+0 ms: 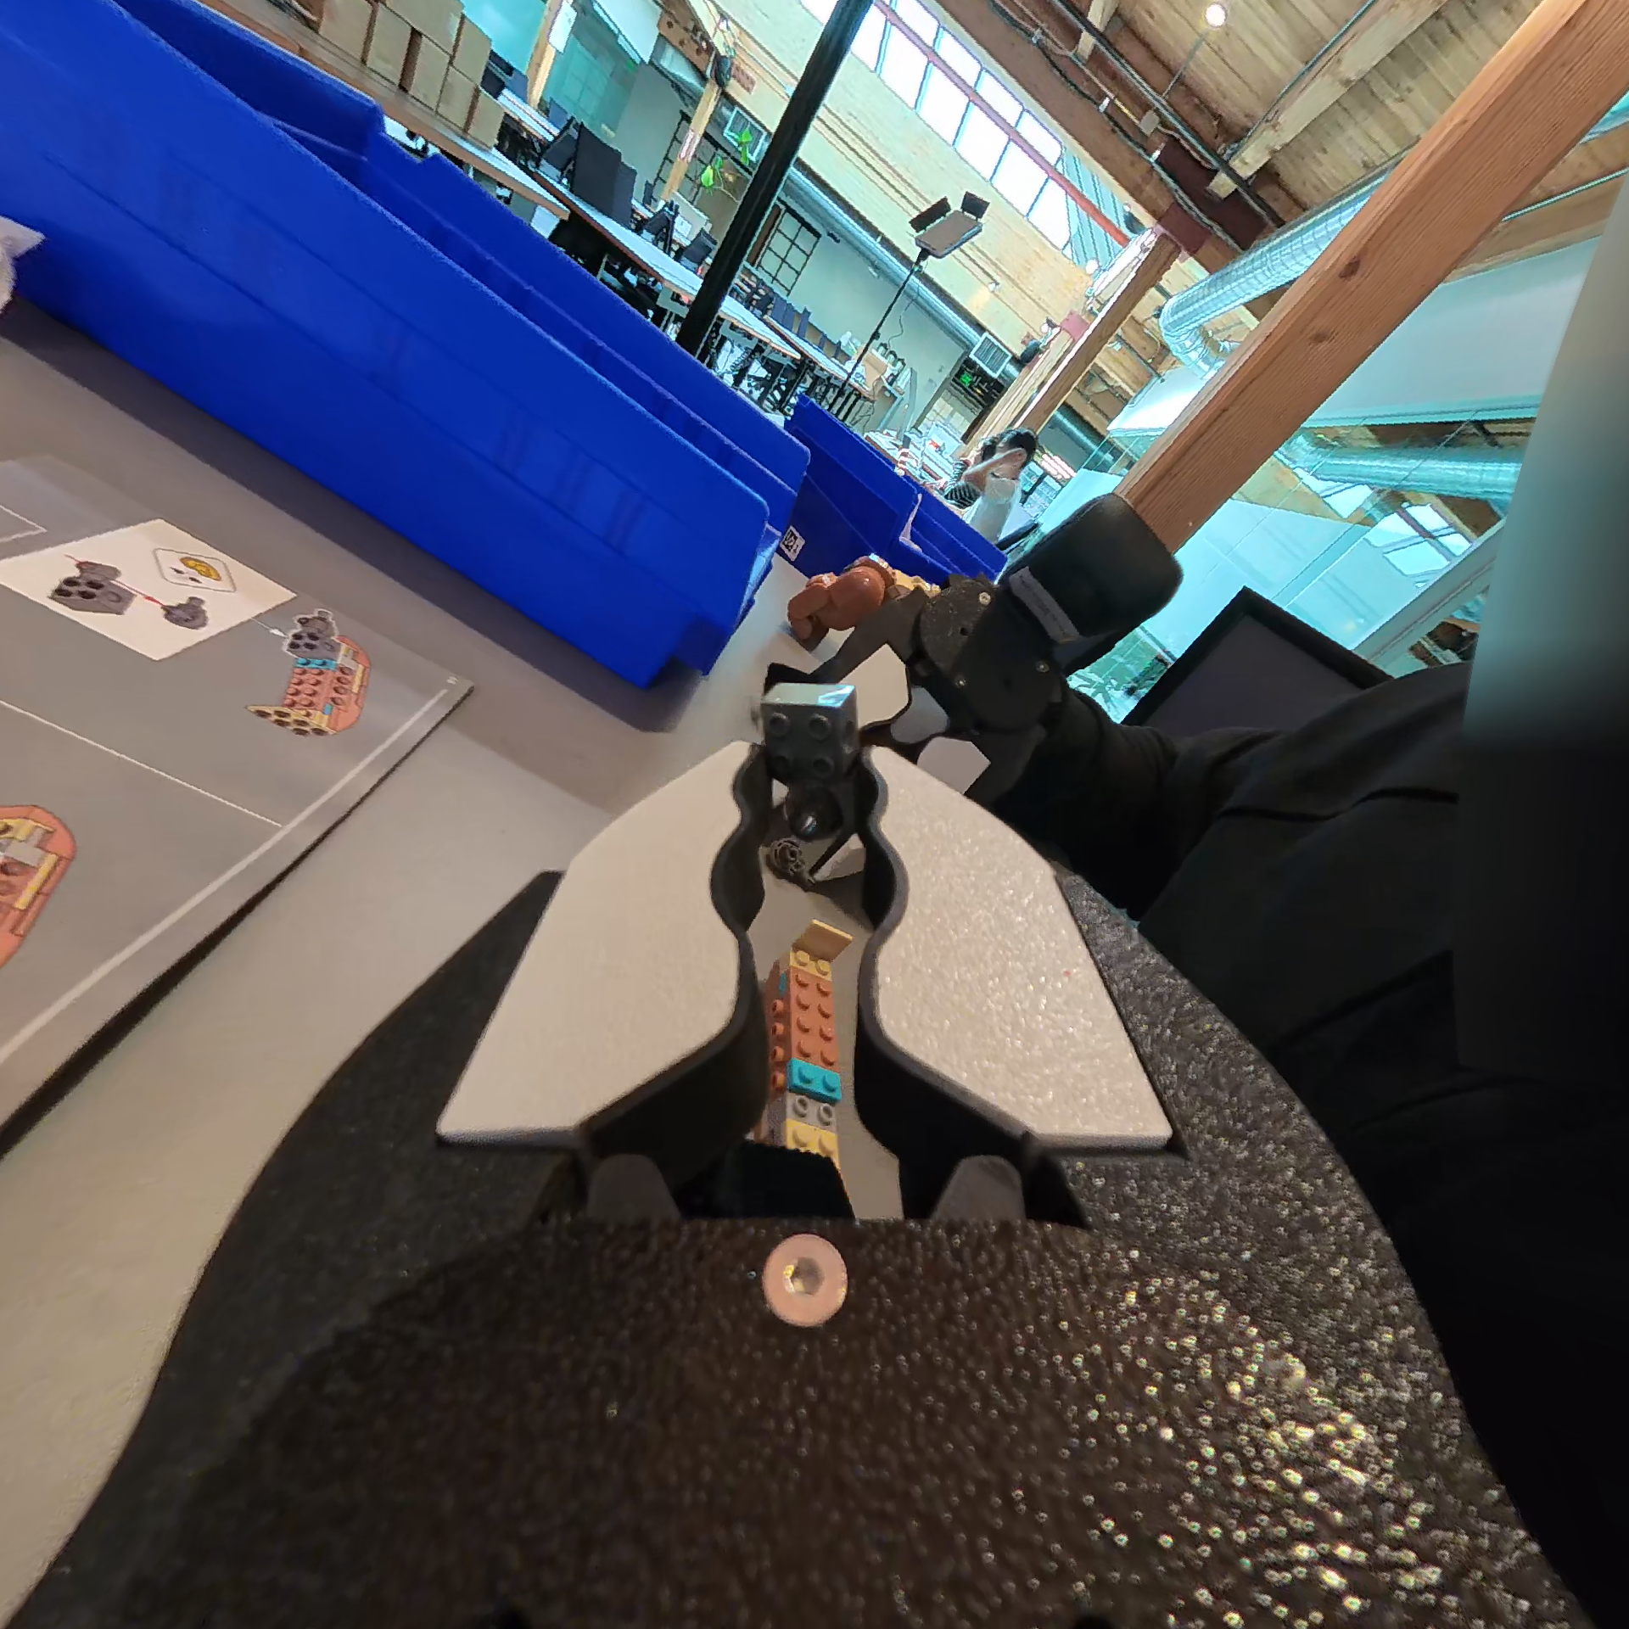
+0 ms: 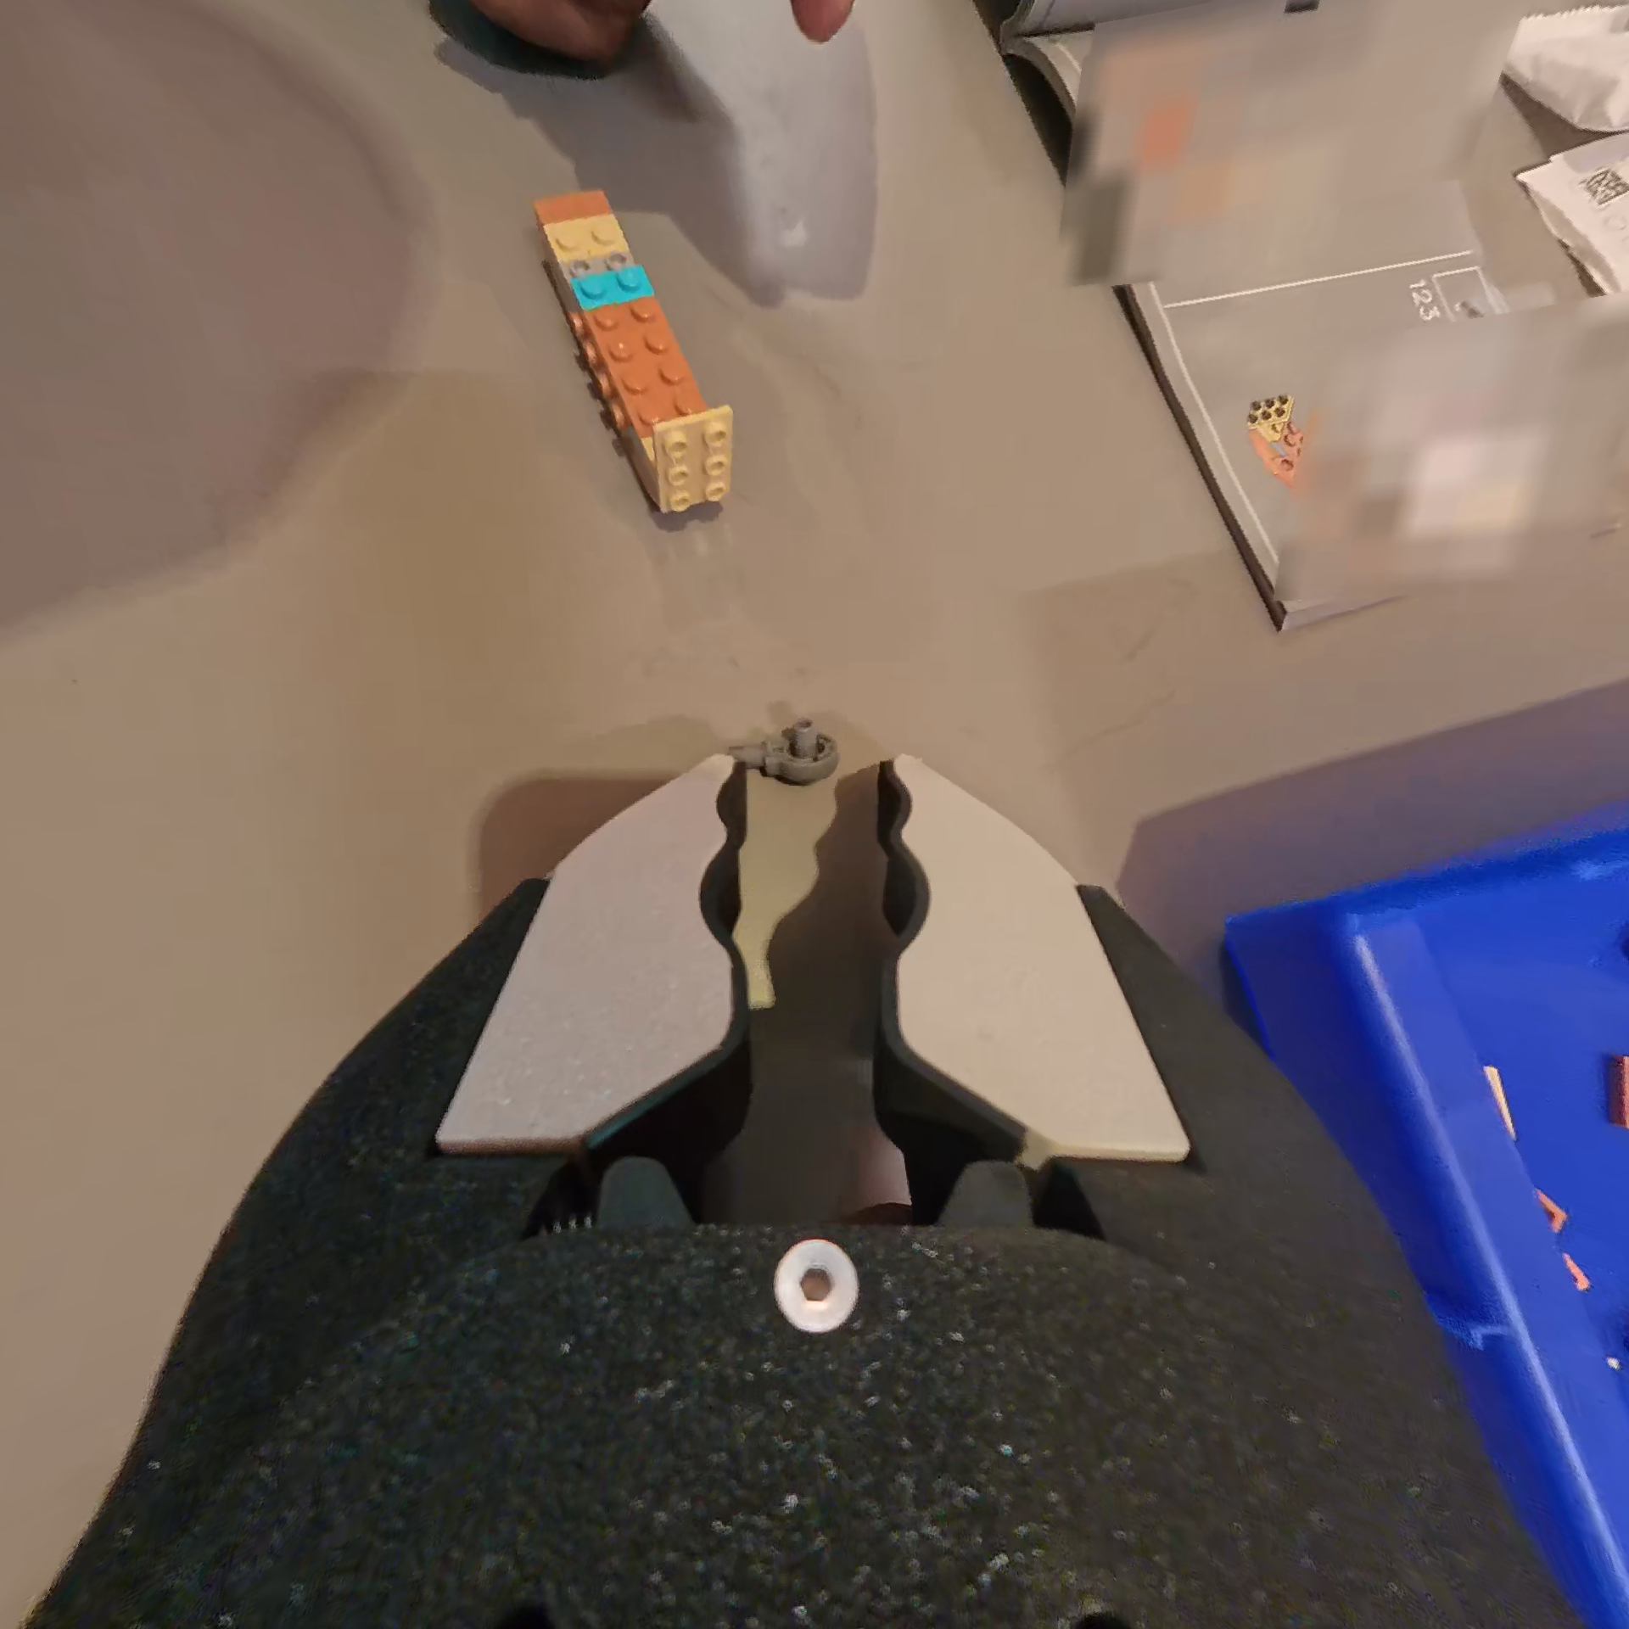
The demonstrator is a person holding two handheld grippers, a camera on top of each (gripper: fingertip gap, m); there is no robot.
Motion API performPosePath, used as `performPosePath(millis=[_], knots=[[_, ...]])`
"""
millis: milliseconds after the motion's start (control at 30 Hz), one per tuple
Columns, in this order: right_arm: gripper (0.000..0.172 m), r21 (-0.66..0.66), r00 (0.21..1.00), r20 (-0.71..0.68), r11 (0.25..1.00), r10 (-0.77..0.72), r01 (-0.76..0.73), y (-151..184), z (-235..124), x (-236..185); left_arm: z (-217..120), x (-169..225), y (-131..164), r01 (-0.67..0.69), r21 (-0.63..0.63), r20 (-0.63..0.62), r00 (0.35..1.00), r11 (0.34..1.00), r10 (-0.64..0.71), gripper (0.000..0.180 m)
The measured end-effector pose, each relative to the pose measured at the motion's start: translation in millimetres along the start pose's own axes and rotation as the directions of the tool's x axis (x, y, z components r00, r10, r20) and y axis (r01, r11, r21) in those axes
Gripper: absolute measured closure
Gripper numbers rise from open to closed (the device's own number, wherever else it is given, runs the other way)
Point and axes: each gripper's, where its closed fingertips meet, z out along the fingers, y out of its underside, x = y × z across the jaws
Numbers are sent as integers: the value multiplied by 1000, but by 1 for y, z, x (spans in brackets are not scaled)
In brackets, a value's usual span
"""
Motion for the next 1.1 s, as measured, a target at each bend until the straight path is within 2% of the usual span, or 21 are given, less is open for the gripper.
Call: performPosePath(millis=[133,267,533,633,700,767,867,967,1100], knots=[[144,-4,1000,11,1000,11,-11,-2,3,-3,2,3,2,27,-7,-23,999,1000,-27,163],[155,-9,1000,15,1000,3,-3,-5,5,-6,4,5,3,47,-9,-37,998,999,-47,163],[155,12,997,-60,998,-53,54,-14,7,2,6,5,6,43,-23,-30,999,999,-43,163],[156,-6,986,-121,994,-111,111,-16,5,11,7,4,7,37,-30,-20,999,999,-38,163],[156,-76,966,-166,979,-200,190,-13,4,19,8,4,8,31,-36,-11,999,999,-32,163],[156,-184,922,-207,938,-328,293,-7,-1,31,8,4,9,23,-43,-6,1000,999,-23,163],[156,-373,828,-198,821,-525,432,2,-10,48,8,4,10,13,-45,0,1000,999,-13,163],[156,-492,791,-50,705,-609,511,12,-15,49,7,2,8,4,-40,10,1000,999,-3,163],[156,-557,758,195,566,-622,608,20,-16,35,3,-3,6,-7,-33,34,999,999,8,163]])
